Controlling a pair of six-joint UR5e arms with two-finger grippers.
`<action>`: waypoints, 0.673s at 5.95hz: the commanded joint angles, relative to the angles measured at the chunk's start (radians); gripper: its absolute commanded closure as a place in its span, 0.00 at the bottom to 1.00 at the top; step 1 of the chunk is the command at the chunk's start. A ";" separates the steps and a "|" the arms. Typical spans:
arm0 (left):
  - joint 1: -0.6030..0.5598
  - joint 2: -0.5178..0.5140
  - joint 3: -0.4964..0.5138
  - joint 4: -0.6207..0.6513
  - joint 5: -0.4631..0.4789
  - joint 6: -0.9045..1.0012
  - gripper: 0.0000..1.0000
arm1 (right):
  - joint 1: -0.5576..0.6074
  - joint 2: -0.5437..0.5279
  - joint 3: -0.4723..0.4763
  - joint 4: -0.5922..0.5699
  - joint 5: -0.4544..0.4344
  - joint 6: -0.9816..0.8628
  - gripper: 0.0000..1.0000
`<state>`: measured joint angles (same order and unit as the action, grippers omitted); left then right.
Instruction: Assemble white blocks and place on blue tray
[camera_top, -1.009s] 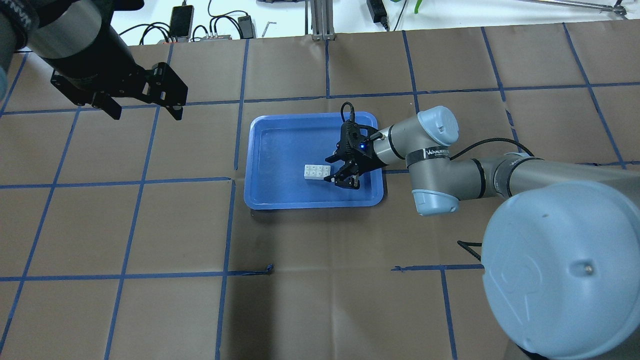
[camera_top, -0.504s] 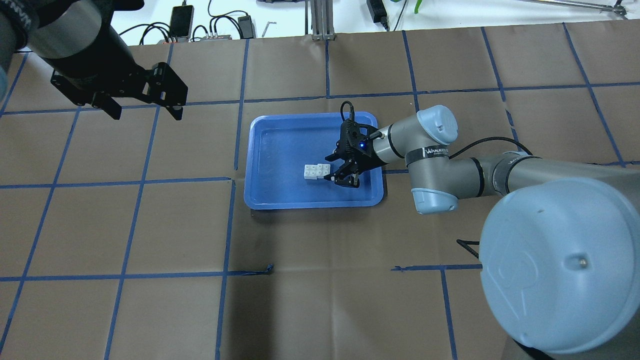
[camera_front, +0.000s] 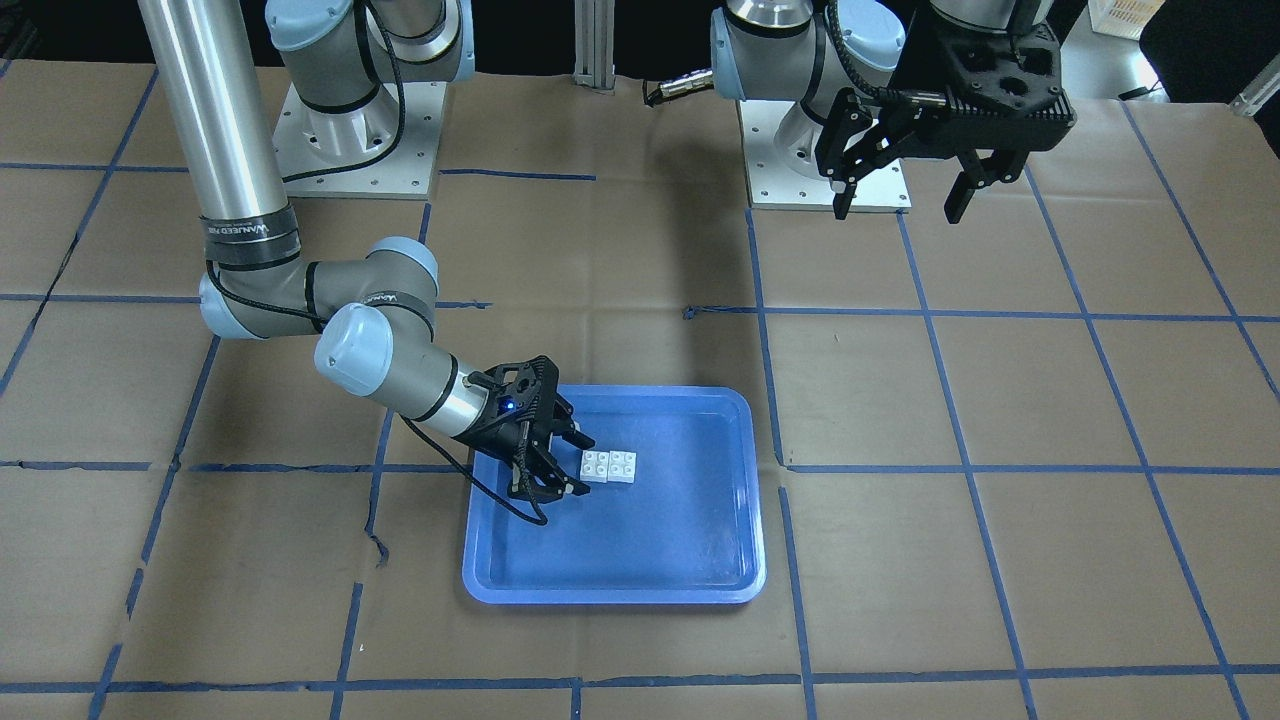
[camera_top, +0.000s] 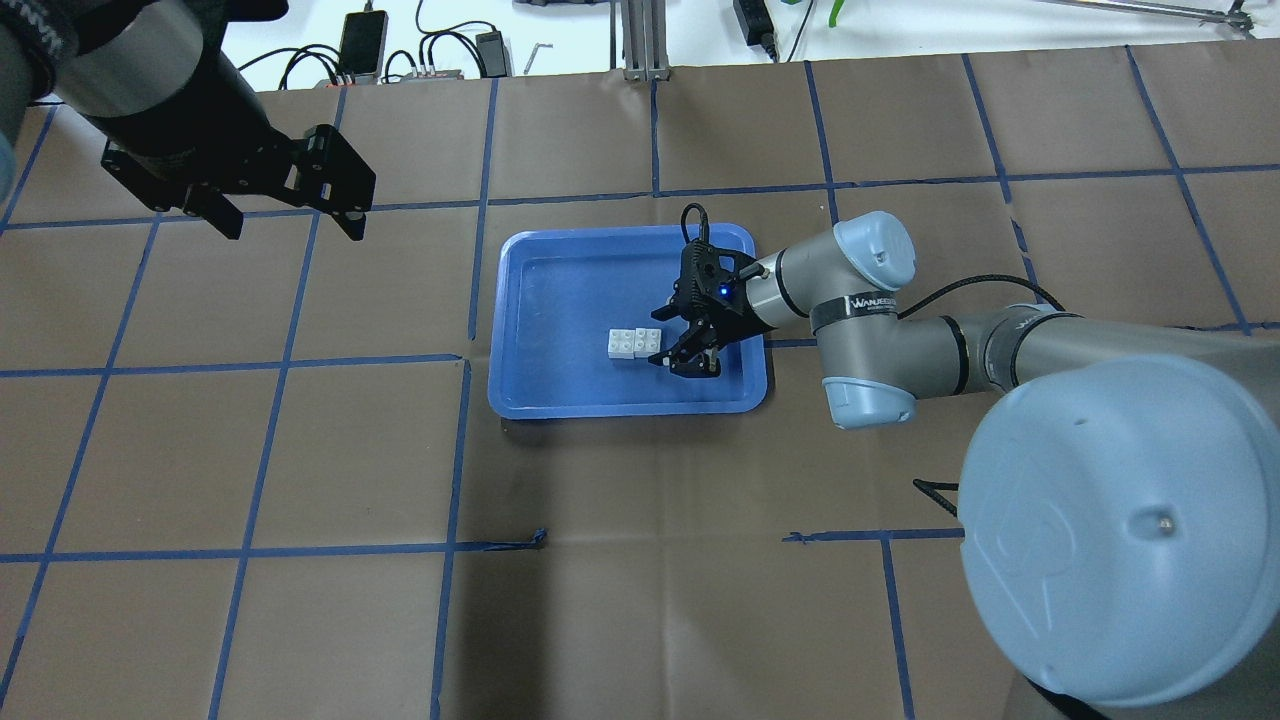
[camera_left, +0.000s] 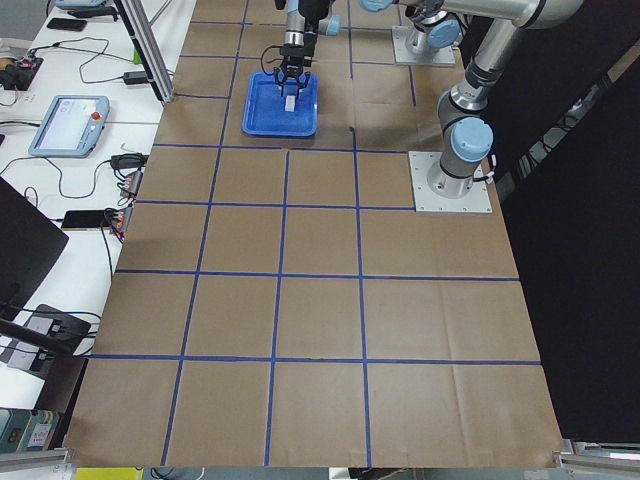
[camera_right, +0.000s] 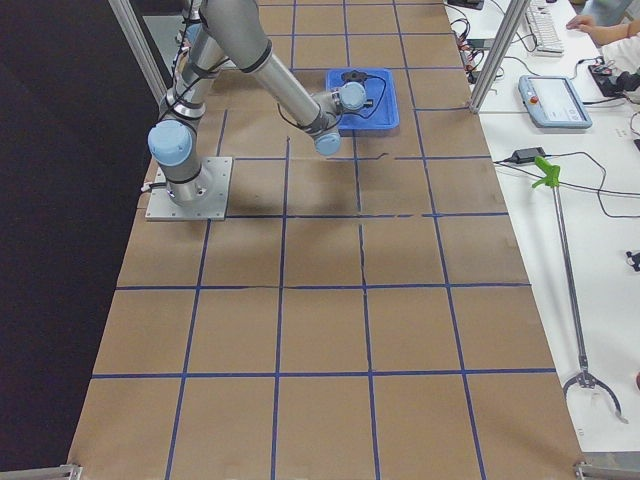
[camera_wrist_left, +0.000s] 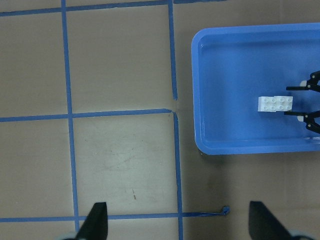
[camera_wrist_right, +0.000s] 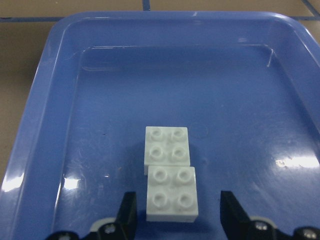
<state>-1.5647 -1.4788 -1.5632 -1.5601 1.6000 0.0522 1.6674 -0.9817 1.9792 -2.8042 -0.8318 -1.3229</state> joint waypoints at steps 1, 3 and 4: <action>0.000 0.000 0.000 0.000 0.000 0.000 0.01 | 0.000 0.000 0.001 0.000 0.000 0.001 0.35; 0.000 0.000 0.000 0.000 0.000 0.000 0.01 | -0.002 -0.009 -0.003 0.008 -0.009 0.013 0.00; 0.000 0.000 0.000 0.000 0.000 0.000 0.01 | -0.002 -0.020 -0.013 0.011 -0.015 0.102 0.00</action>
<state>-1.5646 -1.4788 -1.5632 -1.5600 1.5999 0.0522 1.6664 -0.9923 1.9738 -2.7971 -0.8405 -1.2850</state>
